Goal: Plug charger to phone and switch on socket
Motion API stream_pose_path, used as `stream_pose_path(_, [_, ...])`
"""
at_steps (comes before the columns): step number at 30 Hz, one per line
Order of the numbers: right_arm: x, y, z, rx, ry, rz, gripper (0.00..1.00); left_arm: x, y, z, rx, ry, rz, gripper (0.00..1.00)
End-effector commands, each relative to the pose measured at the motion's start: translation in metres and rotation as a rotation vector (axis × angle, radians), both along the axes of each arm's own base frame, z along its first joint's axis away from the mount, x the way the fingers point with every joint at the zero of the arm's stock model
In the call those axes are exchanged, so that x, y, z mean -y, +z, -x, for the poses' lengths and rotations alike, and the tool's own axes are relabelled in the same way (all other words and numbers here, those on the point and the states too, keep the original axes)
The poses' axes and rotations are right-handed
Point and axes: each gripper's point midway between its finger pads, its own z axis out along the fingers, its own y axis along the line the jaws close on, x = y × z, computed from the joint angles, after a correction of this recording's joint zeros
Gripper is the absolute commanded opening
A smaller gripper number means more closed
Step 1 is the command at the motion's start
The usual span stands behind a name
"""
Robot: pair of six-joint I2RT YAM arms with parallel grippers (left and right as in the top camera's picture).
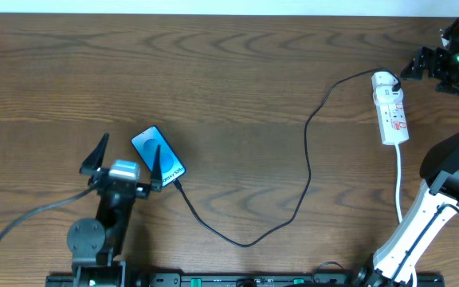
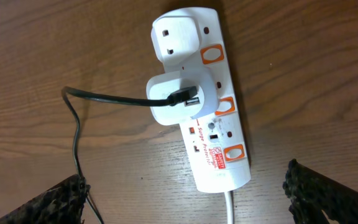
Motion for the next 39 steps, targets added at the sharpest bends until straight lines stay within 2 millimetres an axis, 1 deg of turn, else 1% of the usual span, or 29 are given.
stream_pose_path(1, [0.001,0.01,-0.002,0.025,-0.007,0.008,0.99,-0.011,-0.004,0.007,0.03,0.036,0.081,0.98])
stream_pose_path(6, [0.001,0.01,-0.002,0.025,-0.007,0.008,0.99,-0.02,-0.024,0.011,0.044,0.074,0.158,0.98])
stream_pose_path(8, [0.001,0.01,-0.002,0.025,-0.007,0.008,0.99,-0.022,-0.034,0.012,0.017,0.083,0.197,0.98])
stream_pose_path(12, [0.001,0.01,-0.002,0.025,-0.007,0.008,0.99,-0.023,-0.042,0.012,-0.015,0.087,0.212,0.98])
stream_pose_path(16, [0.001,0.01,-0.002,0.025,-0.007,0.008,0.99,-0.028,-0.05,0.012,-0.047,0.117,0.214,0.98])
stream_pose_path(20, [0.001,0.01,-0.002,0.025,-0.007,0.008,0.99,-0.032,-0.068,0.011,-0.12,0.139,0.215,0.98])
stream_pose_path(26, [0.001,0.01,-0.002,0.025,-0.007,0.008,0.99,-0.038,-0.101,0.014,-0.25,0.179,0.219,0.98])
stream_pose_path(39, [0.001,0.01,-0.002,0.025,-0.007,0.008,0.99,-0.041,-0.102,0.014,-0.251,0.195,0.218,0.98])
